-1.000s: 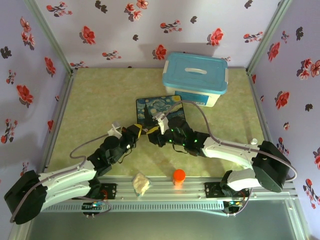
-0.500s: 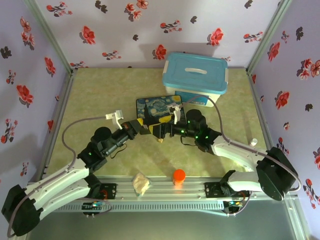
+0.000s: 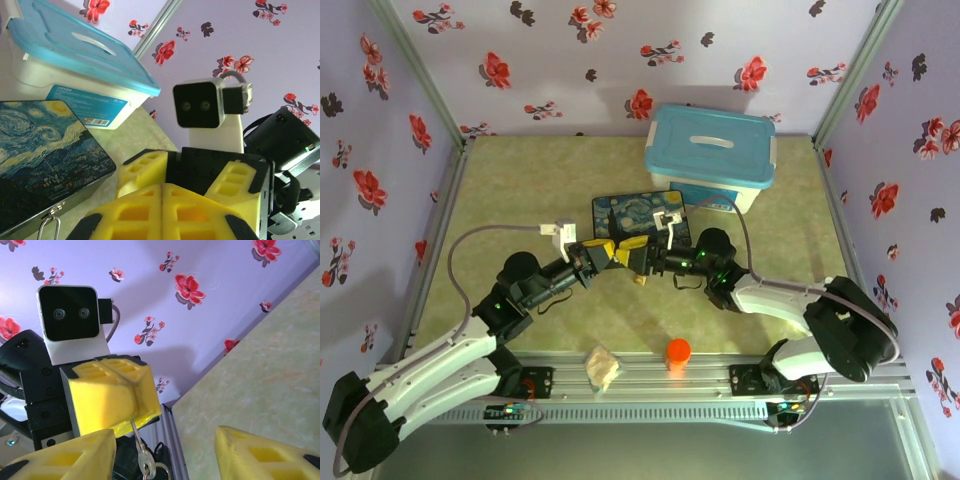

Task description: Unlock a padlock with a key

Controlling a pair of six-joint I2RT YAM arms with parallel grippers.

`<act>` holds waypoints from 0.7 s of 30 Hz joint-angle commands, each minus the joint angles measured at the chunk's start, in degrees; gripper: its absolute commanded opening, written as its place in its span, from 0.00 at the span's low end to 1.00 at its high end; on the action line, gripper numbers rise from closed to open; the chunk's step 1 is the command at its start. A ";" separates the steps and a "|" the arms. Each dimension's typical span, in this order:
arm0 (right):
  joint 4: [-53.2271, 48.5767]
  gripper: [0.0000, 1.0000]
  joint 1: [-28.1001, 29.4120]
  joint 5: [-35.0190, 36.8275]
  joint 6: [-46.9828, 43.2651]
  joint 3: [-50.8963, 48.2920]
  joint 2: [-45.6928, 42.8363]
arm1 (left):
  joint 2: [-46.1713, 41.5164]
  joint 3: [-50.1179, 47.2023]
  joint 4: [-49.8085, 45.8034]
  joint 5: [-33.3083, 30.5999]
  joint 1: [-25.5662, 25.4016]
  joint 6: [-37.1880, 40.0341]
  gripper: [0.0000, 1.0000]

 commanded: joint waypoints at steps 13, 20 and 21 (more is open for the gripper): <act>10.24 0.43 0.41 -3.49 4.10 -2.13 0.76 | 0.11 -0.03 8.85 1.91 0.54 -0.08 0.00; 9.62 0.42 0.80 -4.41 3.93 -1.04 1.05 | 0.91 -0.16 10.15 2.43 0.57 -0.69 0.00; 9.80 0.41 0.75 -4.41 3.92 -0.95 1.19 | 1.04 -0.14 10.30 2.60 0.54 -0.75 0.00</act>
